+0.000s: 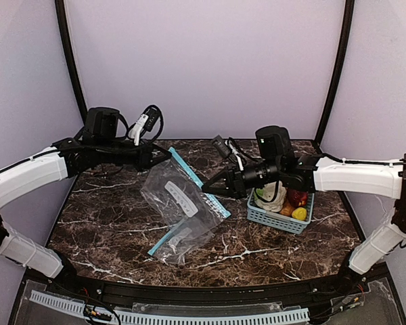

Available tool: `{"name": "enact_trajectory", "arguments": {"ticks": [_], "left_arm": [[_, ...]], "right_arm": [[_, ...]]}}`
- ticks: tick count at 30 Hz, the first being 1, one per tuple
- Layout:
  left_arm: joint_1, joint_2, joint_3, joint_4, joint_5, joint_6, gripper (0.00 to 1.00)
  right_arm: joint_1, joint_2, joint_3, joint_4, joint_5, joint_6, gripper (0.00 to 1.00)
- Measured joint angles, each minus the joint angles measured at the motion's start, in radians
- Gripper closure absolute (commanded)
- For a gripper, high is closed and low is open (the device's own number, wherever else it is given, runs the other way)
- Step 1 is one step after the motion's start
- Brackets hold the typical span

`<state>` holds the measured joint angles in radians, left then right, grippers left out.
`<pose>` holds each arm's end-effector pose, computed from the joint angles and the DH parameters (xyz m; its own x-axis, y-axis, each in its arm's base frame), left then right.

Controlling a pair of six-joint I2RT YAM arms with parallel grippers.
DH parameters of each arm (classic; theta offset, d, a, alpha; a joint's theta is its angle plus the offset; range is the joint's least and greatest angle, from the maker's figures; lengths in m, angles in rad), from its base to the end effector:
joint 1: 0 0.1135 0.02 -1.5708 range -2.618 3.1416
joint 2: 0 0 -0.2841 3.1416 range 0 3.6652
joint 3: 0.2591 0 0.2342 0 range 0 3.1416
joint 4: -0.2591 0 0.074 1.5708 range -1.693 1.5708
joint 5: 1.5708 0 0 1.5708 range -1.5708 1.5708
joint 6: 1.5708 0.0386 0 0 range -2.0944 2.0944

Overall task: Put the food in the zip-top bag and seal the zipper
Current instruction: Unzip the zipper from the zipper food storage bag.

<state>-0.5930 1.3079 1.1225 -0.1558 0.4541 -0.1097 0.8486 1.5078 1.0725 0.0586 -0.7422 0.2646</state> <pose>0.2245 -0.1717 0.3687 -0.3683 0.1296 -0.9206 0.8096 0.5316 -0.2491 0.1972 0.2633 0.3183 -0.4880 -0.2623 -0.8325 -0.8712 0.0872 0.4832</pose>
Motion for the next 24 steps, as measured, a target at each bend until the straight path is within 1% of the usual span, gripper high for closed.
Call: {"name": "enact_trajectory", "arguments": {"ticks": [24], "left_arm": [[0.043, -0.028, -0.007, -0.007, -0.066, -0.007, 0.99]], "right_arm": [[0.0, 0.003, -0.017, 0.001, 0.003, 0.0, 1.0]]}}
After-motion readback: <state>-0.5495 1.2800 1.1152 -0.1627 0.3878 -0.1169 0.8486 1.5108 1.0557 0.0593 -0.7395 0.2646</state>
